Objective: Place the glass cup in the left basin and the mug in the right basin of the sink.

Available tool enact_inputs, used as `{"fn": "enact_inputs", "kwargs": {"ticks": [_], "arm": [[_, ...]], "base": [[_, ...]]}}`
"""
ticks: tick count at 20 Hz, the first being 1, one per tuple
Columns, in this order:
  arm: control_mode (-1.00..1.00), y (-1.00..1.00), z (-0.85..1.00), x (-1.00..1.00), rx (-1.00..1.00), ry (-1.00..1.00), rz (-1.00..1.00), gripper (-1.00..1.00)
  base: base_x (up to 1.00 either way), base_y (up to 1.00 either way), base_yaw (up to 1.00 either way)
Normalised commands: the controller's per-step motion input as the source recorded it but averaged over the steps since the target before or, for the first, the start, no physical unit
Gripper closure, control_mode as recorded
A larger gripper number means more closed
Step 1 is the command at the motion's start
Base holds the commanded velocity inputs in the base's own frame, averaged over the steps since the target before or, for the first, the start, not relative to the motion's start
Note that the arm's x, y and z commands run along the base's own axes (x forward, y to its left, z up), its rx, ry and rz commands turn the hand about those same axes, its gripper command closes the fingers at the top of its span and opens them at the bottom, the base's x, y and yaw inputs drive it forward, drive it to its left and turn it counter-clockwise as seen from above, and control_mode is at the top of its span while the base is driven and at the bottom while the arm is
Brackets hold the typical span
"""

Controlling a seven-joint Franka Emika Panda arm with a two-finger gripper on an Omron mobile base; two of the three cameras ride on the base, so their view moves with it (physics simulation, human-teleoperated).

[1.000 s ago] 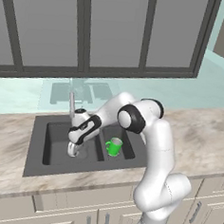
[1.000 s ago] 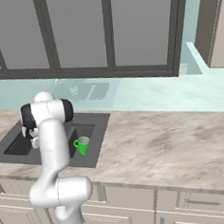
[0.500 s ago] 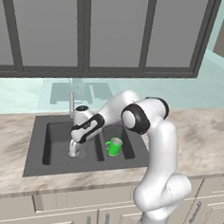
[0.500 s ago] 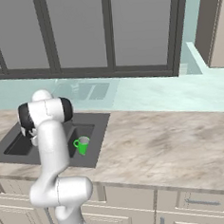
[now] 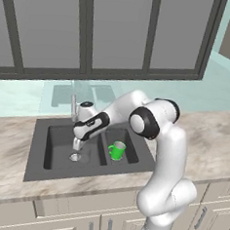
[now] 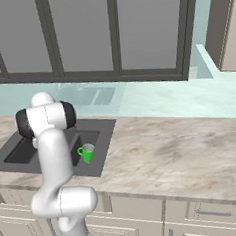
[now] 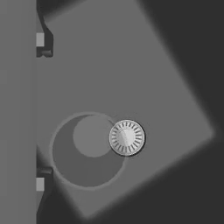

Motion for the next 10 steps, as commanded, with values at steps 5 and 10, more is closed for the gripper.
{"fn": "enact_inputs", "kwargs": {"ticks": [5, 10], "arm": [[-1.0, -0.15, 0.36, 0.0, 0.02, 0.0, 0.0, -1.0], [-1.0, -0.17, 0.37, 0.0, 0.03, 0.0, -0.01, -1.0]], "base": [[0.0, 0.0, 0.0], [0.0, 0.0, 0.0]]}}
